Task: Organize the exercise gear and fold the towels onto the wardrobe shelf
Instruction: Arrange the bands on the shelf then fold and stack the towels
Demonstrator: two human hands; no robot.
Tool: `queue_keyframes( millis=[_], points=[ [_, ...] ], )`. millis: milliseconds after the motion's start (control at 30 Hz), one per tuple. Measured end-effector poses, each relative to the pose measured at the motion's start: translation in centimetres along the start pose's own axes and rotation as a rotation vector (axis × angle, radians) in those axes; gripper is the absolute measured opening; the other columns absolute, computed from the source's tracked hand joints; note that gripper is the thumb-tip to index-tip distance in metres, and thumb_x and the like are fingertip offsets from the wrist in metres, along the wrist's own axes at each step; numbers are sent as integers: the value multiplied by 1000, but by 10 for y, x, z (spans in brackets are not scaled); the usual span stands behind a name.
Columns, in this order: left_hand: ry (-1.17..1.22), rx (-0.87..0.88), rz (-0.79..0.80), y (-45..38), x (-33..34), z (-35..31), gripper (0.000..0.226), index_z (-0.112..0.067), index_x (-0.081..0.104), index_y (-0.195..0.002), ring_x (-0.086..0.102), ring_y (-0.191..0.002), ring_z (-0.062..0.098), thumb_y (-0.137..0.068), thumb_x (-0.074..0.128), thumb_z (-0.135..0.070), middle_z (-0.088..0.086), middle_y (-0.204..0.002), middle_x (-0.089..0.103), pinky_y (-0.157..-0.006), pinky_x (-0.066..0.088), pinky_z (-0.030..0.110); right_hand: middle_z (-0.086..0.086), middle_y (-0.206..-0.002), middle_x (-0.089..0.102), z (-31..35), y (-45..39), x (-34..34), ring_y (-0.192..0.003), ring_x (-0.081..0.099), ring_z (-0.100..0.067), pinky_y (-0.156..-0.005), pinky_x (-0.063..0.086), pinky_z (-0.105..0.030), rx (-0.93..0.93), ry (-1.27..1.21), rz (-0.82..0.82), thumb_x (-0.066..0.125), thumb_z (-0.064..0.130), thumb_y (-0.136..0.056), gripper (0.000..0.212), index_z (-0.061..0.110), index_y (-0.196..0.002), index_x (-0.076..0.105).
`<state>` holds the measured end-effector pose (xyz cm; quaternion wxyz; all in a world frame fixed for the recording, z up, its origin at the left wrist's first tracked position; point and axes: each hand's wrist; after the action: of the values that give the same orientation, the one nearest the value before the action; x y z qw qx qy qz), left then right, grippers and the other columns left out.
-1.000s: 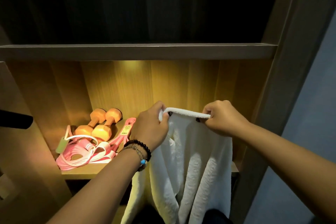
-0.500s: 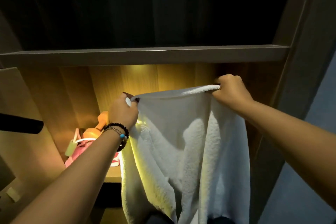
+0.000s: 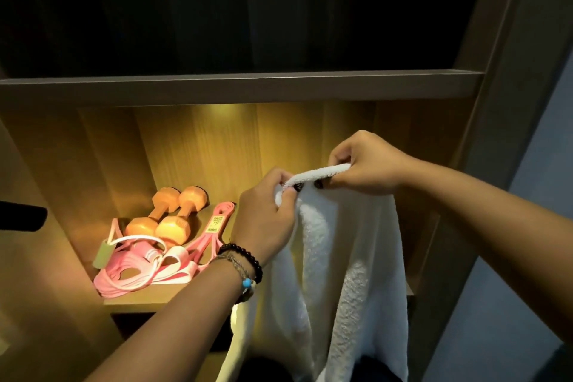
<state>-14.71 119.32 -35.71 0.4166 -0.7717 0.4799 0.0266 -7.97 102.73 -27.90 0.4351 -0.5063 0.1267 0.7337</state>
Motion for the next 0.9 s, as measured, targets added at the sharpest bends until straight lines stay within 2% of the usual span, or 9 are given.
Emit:
queue_keyframes(
  millis=[167, 267, 367, 467, 533, 667, 733, 800, 900],
  points=[
    [20, -77, -109, -2, -11, 12, 15, -20, 59, -85, 52, -63, -3, -95, 53, -10, -9, -69, 58, -53, 37, 10, -2, -65, 60, -20, 11, 19, -57, 52, -8, -53, 40, -27, 59, -91, 59, 76, 31, -79, 23, 11, -72, 68],
    [7, -166, -177, -1, -23, 27, 13, -20, 60, -86, 53, -66, -5, -95, 54, -11, -10, -74, 59, -57, 38, 10, -2, -75, 64, -35, 14, 17, -66, 57, -11, -60, 46, -23, 75, -220, 115, 76, 21, -79, 12, 12, -77, 68],
    [71, -267, -258, 7, -42, 35, 7, -20, 65, -87, 58, -75, 9, -93, 60, -19, -7, -81, 62, -67, 47, 28, -3, -88, 64, -60, 22, 12, -78, 59, -14, -68, 48, -23, 96, -314, 181, 74, 10, -80, 10, 13, -85, 66],
    [79, -266, -283, 21, -56, 26, 3, -21, 69, -88, 60, -80, 3, -87, 68, -18, -11, -87, 66, -67, 46, 15, -1, -82, 62, -84, 38, 22, -73, 55, -13, -63, 45, -21, 172, -410, 106, 73, 3, -78, 16, 15, -82, 64],
    [84, -290, -259, 28, -55, 21, 4, -23, 71, -87, 60, -83, -1, -84, 71, -19, -12, -88, 68, -68, 43, 11, -1, -80, 63, -90, 44, 30, -73, 56, -14, -61, 47, -20, 194, -470, 0, 74, 1, -77, 17, 14, -80, 64],
    [30, -370, -126, 38, -45, 10, 13, -33, 71, -90, 60, -89, 0, -80, 73, -23, -16, -93, 69, -77, 48, 22, -1, -80, 65, -70, 48, 30, -73, 60, -11, -61, 51, -18, 158, -530, -205, 73, 2, -80, 15, 15, -78, 65],
    [-15, -371, -26, 47, -41, -2, 29, -40, 67, -103, 56, -91, -7, -79, 75, -25, -27, -102, 63, -77, 42, 14, 2, -78, 66, -51, 56, 24, -72, 62, -10, -62, 53, -18, 125, -533, -248, 74, 4, -79, 13, 16, -78, 67],
    [-52, -379, 31, 61, -38, -13, 44, -43, 62, -117, 49, -95, -10, -79, 76, -28, -33, -108, 54, -86, 37, 15, 3, -76, 67, -32, 71, 24, -72, 63, -10, -62, 54, -19, 108, -587, -277, 74, 5, -79, 12, 16, -77, 69],
    [-11, -392, 58, 89, -28, -27, 48, -47, 59, -119, 45, -92, -18, -79, 75, -27, -37, -107, 49, -94, 35, 16, -5, -77, 67, -7, 97, 46, -70, 61, -15, -63, 51, -25, 71, -723, -272, 72, -3, -77, 16, 13, -74, 70]
  ],
)
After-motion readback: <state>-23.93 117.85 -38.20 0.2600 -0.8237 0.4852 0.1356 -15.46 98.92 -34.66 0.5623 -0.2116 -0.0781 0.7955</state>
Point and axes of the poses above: each hand's wrist, its own y-axis away from the middle knuckle, its own x-axis out of the palm, z = x × y
